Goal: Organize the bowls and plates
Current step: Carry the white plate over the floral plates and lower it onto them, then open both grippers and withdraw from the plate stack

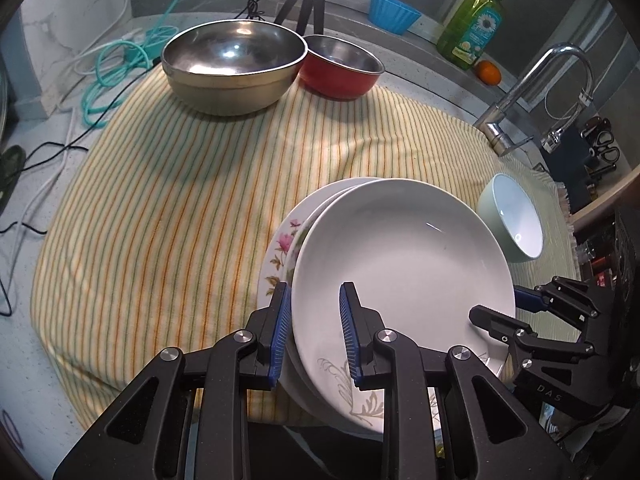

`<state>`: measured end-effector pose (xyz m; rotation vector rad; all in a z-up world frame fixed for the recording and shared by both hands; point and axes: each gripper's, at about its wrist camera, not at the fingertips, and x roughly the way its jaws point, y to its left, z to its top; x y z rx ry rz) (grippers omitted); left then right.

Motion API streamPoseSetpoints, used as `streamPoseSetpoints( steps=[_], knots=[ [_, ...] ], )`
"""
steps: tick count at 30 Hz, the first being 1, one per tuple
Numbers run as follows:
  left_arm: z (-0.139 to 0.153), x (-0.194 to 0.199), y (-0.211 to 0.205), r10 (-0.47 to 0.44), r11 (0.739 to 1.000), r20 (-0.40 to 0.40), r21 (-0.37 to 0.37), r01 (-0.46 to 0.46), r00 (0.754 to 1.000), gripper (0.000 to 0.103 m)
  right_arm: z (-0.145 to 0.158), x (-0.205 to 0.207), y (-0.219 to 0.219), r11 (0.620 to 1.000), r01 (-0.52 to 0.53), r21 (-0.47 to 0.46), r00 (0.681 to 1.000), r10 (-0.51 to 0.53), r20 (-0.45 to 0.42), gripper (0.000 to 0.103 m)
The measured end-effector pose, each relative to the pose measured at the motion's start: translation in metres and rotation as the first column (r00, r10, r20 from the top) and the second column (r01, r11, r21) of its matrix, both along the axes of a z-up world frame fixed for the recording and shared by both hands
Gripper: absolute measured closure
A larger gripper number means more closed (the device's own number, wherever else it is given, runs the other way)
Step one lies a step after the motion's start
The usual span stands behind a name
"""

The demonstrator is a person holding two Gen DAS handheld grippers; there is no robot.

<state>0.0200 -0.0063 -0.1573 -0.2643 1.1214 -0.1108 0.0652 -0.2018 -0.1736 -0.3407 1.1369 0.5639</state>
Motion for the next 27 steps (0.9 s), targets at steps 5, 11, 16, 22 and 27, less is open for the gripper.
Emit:
streamPoseSetpoints(
  steps=[5,11,16,22,27],
  knots=[
    [0.003,-0.002,0.000,0.004,1.000,0.007,0.014,-0.004,1.000,0.080,-0.002,-0.009,0.010,0.998,-0.037,-0.060,0.998,0.040,0.046,0.065],
    [0.005,-0.004,0.003,0.013,1.000,0.021,0.020,-0.013,1.000,0.080,-0.002,-0.015,0.018,0.991,-0.069,-0.112,0.994,0.078,0.075,0.057],
    [0.007,-0.006,0.009,0.023,1.000,0.028,0.005,-0.024,0.999,0.080,-0.002,-0.013,0.016,0.994,-0.058,-0.087,0.997,0.063,0.055,0.056],
    [0.009,-0.007,0.017,0.036,0.999,0.028,-0.004,-0.036,0.999,0.080,0.003,-0.005,0.007,1.000,-0.021,0.011,1.000,0.021,-0.012,0.048],
    [0.014,-0.007,0.023,0.039,0.999,0.040,-0.009,-0.039,0.998,0.080,0.006,0.000,0.001,0.997,0.021,0.073,0.998,-0.016,-0.059,0.047]
  ],
)
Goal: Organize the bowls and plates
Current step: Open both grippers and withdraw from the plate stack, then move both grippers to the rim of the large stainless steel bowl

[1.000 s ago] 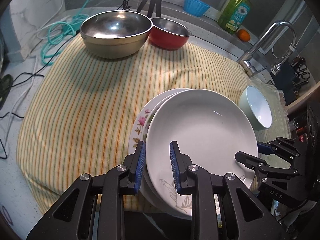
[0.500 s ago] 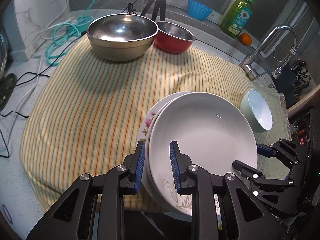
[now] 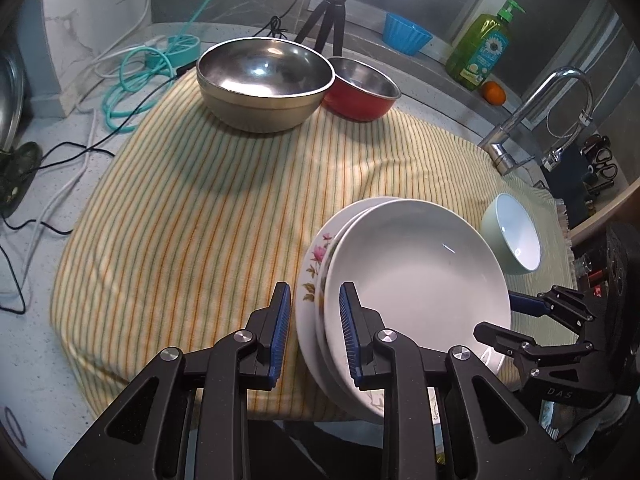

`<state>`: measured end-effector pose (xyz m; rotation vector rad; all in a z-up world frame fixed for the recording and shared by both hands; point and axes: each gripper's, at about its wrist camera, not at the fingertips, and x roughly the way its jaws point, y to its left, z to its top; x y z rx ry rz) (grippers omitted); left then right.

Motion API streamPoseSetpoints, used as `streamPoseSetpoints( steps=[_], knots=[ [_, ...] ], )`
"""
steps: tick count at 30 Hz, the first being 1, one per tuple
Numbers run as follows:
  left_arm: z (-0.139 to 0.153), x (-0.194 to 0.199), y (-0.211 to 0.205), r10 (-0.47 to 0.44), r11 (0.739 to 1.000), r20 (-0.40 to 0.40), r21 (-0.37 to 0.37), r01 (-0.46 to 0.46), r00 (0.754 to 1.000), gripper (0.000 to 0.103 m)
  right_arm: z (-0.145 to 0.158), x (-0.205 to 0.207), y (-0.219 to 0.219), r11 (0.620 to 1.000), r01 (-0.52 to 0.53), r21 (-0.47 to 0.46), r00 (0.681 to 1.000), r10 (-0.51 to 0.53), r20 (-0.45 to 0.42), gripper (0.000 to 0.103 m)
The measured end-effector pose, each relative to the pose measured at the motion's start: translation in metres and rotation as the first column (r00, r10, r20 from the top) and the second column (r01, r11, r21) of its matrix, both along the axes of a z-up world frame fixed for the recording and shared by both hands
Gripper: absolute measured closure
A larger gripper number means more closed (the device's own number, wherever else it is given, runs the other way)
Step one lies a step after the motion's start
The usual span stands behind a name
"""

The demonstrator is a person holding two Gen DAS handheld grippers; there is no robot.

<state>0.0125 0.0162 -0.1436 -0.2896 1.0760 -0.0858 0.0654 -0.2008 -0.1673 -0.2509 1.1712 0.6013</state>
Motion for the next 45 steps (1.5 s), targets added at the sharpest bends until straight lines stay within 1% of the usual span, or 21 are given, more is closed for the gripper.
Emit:
streamPoseSetpoints(
  steps=[4,8,10,18,21,24,29,33,36,38,40,41,45],
  knots=[
    [0.001,0.000,0.009,0.011,1.000,0.003,-0.013,-0.011,1.000,0.080,0.000,0.008,-0.010,0.994,0.061,0.085,0.995,-0.054,-0.081,0.046],
    [0.002,0.001,0.017,0.020,0.999,0.004,-0.026,-0.020,1.000,0.080,-0.001,0.013,-0.016,0.987,0.098,0.128,0.988,-0.081,-0.129,0.046],
    [0.003,0.003,0.021,0.023,0.999,0.006,-0.028,-0.022,1.000,0.080,-0.001,0.013,-0.016,0.984,0.106,0.141,0.986,-0.085,-0.146,0.043],
    [0.006,0.009,0.040,0.029,0.999,0.014,-0.041,-0.028,0.999,0.080,0.002,0.016,-0.014,0.985,0.131,0.116,0.984,-0.115,-0.134,0.043],
    [0.009,0.015,0.051,0.038,0.998,0.024,-0.053,-0.037,0.999,0.080,0.018,0.017,-0.014,0.982,0.141,0.126,0.988,-0.132,-0.080,0.043],
    [0.014,0.023,0.063,0.046,0.997,0.036,-0.065,-0.044,0.998,0.080,0.042,0.022,-0.009,0.973,0.150,0.175,0.989,-0.147,-0.030,0.043],
    [0.023,0.044,0.085,0.057,0.995,0.064,-0.088,-0.051,0.996,0.080,0.071,0.037,0.010,0.954,0.151,0.258,0.987,-0.158,0.008,0.043],
    [0.026,0.064,0.103,0.067,0.991,0.075,-0.122,-0.058,0.995,0.079,0.081,0.054,0.030,0.936,0.155,0.316,0.987,-0.163,-0.001,0.043],
    [0.027,0.080,0.115,0.073,0.989,0.083,-0.138,-0.061,0.994,0.079,0.080,0.069,0.046,0.924,0.176,0.340,0.983,-0.184,-0.008,0.043],
    [0.026,0.091,0.123,0.071,0.987,0.081,-0.150,-0.058,0.994,0.079,0.076,0.081,0.055,0.911,0.191,0.365,0.981,-0.190,-0.038,0.043],
    [0.025,0.101,0.128,0.064,0.986,0.083,-0.157,-0.050,0.994,0.075,0.071,0.092,0.063,0.904,0.211,0.371,0.977,-0.203,-0.061,0.043],
    [0.025,0.107,0.132,0.068,0.987,0.086,-0.151,-0.055,0.994,0.075,0.068,0.099,0.068,0.900,0.220,0.376,0.975,-0.208,-0.075,0.043],
    [0.022,0.126,0.142,0.072,0.986,0.087,-0.158,-0.057,0.994,0.075,0.057,0.120,0.080,0.892,0.251,0.375,0.968,-0.229,-0.104,0.043]
  ],
)
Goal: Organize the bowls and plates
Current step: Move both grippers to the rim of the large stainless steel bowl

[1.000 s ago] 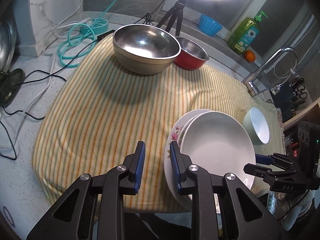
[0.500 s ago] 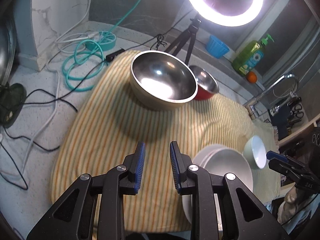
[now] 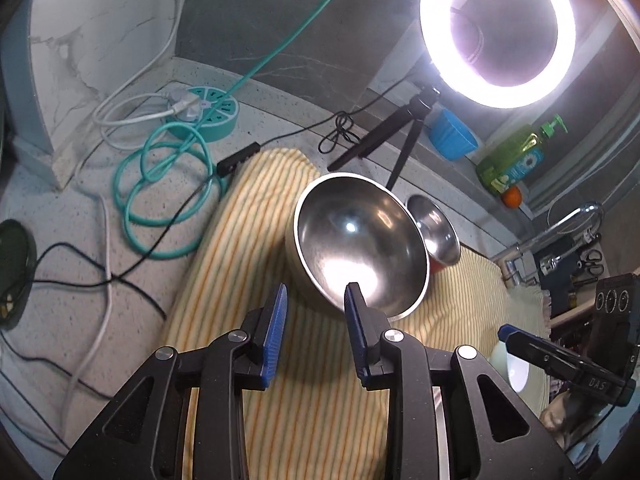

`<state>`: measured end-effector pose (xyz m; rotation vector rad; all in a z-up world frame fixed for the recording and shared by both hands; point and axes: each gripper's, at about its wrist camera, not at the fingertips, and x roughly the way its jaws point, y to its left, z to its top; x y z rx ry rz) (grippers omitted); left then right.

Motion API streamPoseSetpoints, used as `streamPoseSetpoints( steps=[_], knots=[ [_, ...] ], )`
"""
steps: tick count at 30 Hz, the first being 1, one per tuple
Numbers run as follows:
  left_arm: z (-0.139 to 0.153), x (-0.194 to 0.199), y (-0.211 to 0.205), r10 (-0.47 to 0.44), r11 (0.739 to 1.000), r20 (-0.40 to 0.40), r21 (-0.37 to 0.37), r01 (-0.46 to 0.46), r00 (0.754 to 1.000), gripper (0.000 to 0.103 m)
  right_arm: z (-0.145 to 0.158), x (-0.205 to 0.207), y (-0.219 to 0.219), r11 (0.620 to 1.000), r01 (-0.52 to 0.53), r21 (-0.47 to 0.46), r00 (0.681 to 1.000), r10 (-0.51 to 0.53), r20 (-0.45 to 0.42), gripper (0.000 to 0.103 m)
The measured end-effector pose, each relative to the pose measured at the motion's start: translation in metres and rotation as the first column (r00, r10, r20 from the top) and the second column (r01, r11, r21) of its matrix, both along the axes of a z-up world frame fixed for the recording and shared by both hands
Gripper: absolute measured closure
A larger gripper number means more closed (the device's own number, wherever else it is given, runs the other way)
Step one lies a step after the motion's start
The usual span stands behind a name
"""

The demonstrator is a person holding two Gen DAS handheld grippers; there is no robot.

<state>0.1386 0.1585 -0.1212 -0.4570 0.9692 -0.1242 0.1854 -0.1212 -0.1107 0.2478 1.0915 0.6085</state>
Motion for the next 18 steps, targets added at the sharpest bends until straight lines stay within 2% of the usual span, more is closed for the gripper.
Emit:
streamPoseSetpoints(
  steps=[11,18],
  knots=[
    [-0.024,0.051,0.004,-0.034,0.999,-0.047,-0.038,0.032,0.998,0.075,-0.033,0.055,0.023,0.998,0.059,0.025,0.994,-0.057,-0.090,0.043],
    [-0.036,0.065,0.006,-0.041,0.998,-0.069,-0.052,0.038,0.997,0.075,-0.041,0.074,0.038,0.999,0.052,0.004,0.994,-0.052,-0.099,0.044]
  ],
)
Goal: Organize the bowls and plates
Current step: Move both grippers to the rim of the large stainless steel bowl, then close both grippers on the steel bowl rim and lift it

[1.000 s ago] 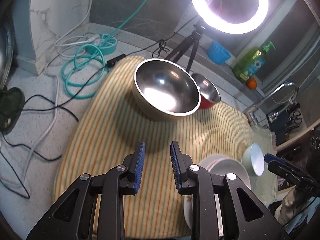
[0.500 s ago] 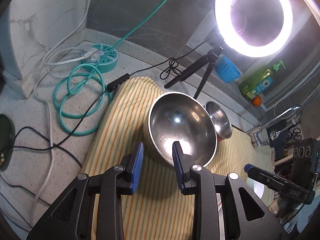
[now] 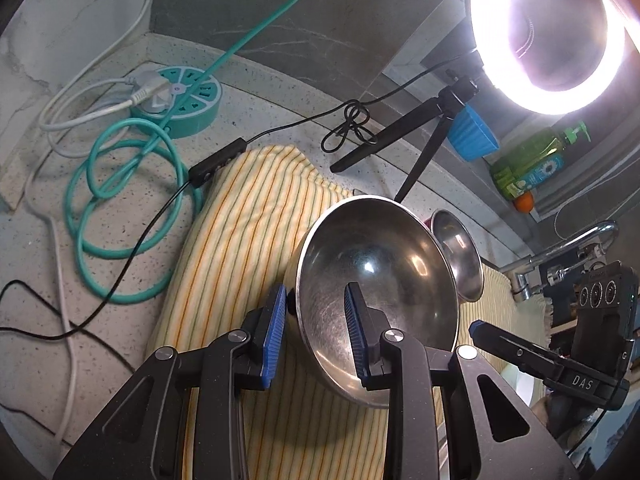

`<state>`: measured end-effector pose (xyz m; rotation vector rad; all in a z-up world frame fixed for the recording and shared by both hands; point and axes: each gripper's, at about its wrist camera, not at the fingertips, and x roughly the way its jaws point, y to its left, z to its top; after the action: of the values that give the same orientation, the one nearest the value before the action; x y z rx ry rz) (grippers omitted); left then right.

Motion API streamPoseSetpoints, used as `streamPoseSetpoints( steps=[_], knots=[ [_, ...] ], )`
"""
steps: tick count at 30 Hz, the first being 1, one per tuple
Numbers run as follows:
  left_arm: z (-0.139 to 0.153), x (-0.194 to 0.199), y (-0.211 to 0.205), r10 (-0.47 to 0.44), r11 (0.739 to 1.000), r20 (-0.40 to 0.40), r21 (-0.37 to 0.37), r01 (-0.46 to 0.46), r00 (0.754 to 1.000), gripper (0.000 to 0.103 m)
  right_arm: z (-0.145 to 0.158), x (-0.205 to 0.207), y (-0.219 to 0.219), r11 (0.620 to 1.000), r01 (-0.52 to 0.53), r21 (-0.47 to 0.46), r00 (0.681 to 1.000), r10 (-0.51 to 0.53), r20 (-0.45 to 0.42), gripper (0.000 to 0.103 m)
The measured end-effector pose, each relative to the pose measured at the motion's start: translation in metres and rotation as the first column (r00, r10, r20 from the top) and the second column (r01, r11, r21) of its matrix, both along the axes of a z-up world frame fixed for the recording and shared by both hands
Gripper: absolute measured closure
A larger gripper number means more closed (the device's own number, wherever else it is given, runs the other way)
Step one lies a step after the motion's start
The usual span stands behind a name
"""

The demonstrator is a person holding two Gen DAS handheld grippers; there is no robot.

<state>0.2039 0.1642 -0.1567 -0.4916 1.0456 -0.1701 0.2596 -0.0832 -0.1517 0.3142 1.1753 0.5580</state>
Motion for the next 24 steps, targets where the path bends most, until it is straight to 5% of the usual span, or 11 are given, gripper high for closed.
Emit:
streamPoseSetpoints(
  steps=[8,12,24],
  knots=[
    [-0.005,0.006,-0.003,-0.010,1.000,-0.006,0.002,0.010,1.000,0.076,-0.011,0.014,0.021,0.998,-0.039,-0.044,0.999,0.038,-0.011,0.060],
    [-0.005,0.007,-0.003,-0.014,1.000,-0.005,0.006,0.014,1.000,0.077,-0.017,0.018,0.030,0.995,-0.063,-0.074,0.998,0.061,-0.027,0.078],
    [0.003,-0.006,-0.005,-0.004,1.000,0.017,0.019,0.004,1.000,0.078,-0.010,0.008,0.030,0.992,-0.083,-0.091,0.997,0.081,-0.018,0.080]
  ],
)
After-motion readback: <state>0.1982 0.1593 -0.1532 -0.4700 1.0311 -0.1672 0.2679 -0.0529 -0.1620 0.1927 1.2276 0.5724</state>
